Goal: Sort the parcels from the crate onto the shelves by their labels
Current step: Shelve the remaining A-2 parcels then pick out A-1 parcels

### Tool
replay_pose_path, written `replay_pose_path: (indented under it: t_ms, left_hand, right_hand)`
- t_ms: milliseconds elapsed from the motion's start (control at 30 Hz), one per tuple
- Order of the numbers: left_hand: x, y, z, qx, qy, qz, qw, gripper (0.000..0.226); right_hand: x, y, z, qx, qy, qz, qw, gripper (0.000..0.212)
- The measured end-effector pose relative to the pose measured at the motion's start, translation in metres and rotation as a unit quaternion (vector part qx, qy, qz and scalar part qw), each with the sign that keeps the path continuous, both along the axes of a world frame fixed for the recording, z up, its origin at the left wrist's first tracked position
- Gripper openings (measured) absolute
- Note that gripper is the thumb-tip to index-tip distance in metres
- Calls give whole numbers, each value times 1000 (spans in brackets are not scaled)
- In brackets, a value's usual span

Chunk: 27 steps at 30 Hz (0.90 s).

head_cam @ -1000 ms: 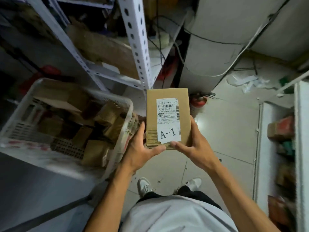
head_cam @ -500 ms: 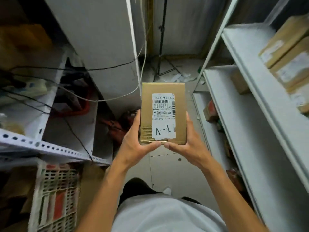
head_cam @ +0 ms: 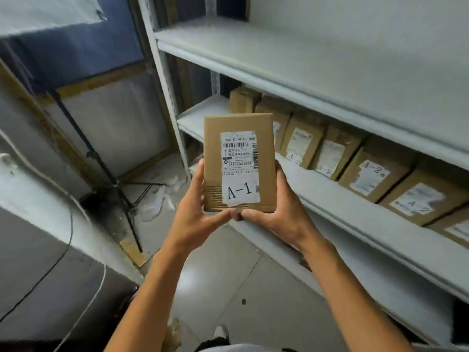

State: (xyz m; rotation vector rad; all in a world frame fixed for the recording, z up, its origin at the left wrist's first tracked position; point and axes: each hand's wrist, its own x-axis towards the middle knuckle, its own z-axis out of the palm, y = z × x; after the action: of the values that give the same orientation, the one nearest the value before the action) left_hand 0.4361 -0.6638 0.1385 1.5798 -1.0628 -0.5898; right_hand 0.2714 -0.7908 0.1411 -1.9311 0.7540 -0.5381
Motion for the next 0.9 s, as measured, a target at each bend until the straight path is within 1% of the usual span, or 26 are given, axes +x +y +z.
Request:
replay_pose_path:
  t_ms: [167, 267, 333, 433, 533, 633, 733, 800, 900]
  left_hand:
    - [19, -80, 70, -67, -70, -98, 990, 111]
    - [13, -118, 103, -121, -81, -152, 978, 111]
    - [5, -141, 122, -140, -85, -184, 969, 112]
    - [-16, -178, 142, -163, -92, -244, 952, 113]
    - [-54, -209, 155, -196, -124, -267, 935, 103]
    - [-89, -234, 153, -190, -138, -280, 931, 107]
    - [-136, -256, 148, -172, -141, -290, 931, 113]
    - [-172, -269, 149, -164, -164, -289, 929, 117]
    - [-228, -286, 146, -154, -191, -281, 928, 114]
  right_hand:
    - [-9, -41, 73, -82, -35, -107, 990, 100]
    - [-23, -56, 110, -114, -57, -155, 980, 107]
    - [-35, -65, 130, -140, -69, -184, 970, 106]
    - [-60, -77, 153, -183, -56, -236, 953, 111]
    - [-97, -93, 159, -207, -28, -297, 932, 120]
    - [-129, -104, 158, -228, 13, -339, 913, 122]
    - [-173, -116, 152, -233, 21, -373, 898, 120]
    - [-207, -127, 148, -235, 25, -389, 891, 123]
    - [-259, -144, 142, -241, 49, -410, 878, 128]
